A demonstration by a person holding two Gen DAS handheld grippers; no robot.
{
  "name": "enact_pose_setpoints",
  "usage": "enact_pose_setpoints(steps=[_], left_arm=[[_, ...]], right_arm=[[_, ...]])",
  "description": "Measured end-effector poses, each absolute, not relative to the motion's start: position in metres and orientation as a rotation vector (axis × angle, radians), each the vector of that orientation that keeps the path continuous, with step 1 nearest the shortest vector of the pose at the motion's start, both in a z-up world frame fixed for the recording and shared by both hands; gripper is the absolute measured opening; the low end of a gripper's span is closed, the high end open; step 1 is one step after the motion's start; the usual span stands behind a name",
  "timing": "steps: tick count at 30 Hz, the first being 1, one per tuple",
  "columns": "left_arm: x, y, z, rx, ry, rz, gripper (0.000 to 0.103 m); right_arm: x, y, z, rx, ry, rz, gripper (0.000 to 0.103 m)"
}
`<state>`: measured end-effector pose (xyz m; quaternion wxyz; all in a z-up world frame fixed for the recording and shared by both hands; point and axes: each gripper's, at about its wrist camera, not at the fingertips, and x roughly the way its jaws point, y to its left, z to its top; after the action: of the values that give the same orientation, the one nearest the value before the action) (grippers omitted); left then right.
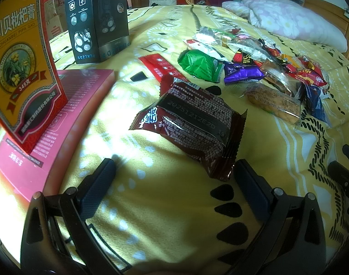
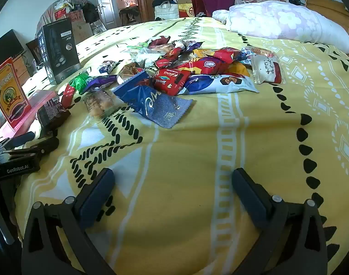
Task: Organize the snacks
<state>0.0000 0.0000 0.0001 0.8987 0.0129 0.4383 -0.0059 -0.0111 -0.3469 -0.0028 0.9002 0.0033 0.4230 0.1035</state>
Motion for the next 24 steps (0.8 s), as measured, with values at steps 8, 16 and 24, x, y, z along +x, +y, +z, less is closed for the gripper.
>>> enact_pose_setpoints(steps=[8,16,24], left_arm=[[-0.0001,0.0,0.0001,0.025,0.907,-0.013,0.103],[-0.0004,0.0003,0.0013,0.023,0.903,-0.014,0.103],[-0.0029,0.0014,0.0018,0.021,0.901,-0.015,0.103]], right_arm=[[-0.0105,-0.3466,-0.003,0.006,0.872,0.213,0.103],[-0.01,-0.3458,-0.0033,-0.002,0.875,0.21,0.103],[-0.0084,-0.3456,-0.0026,-0.003,0.876,0.21,0.103]])
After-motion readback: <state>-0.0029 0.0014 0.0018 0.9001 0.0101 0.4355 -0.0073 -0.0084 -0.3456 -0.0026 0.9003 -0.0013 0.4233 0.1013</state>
